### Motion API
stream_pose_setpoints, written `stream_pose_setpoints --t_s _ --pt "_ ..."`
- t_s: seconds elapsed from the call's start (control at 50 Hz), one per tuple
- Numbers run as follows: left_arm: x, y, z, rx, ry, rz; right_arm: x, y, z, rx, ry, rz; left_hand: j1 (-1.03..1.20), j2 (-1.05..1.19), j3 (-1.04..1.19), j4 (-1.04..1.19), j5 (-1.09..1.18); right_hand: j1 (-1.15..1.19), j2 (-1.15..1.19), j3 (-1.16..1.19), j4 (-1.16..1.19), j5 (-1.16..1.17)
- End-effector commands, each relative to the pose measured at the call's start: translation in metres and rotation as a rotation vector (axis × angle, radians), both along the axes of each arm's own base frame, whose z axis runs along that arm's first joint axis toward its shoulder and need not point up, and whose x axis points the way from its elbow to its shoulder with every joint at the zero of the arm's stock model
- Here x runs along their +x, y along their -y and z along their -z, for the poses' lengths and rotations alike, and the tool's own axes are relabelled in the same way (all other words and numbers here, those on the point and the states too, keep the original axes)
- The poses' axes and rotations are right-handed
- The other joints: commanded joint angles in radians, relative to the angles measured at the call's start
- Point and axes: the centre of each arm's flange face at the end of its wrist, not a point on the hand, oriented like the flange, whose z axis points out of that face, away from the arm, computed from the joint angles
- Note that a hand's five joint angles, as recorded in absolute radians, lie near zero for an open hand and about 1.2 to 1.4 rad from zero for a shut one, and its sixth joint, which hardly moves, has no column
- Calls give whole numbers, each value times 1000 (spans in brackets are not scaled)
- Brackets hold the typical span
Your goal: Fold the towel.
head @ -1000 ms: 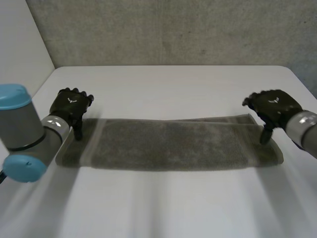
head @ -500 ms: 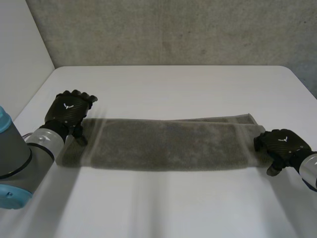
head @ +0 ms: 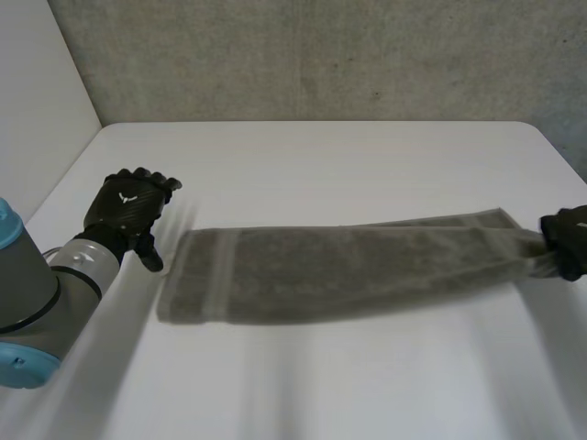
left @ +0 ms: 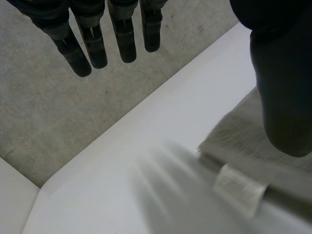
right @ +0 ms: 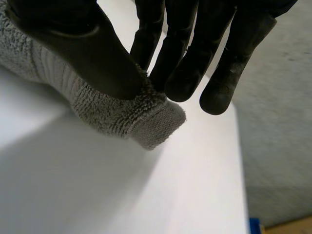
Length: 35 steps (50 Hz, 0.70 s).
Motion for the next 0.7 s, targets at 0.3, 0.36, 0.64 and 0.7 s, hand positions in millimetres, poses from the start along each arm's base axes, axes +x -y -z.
stream_pose_setpoints --t_s 0.3,0.36,0.64,0.7 --pt "3 3 -11 -35 -8 -14 83 -7 -97 -284 -64 -175 -63 -56 -47 -61 -215 84 95 63 54 65" --pt "3 3 -11 -35 -8 -14 131 -34 -99 -300 -23 -323 -66 -59 -49 -64 -218 84 95 63 54 65" --pt "2 3 -10 -41 -9 -11 294 -162 -24 -252 35 -882 -66 -59 -49 -64 -218 84 95 63 54 65" --pt "2 3 -10 -38 -9 -11 299 -168 -7 -214 25 -906 -66 -59 -49 -64 -218 84 95 63 54 65"
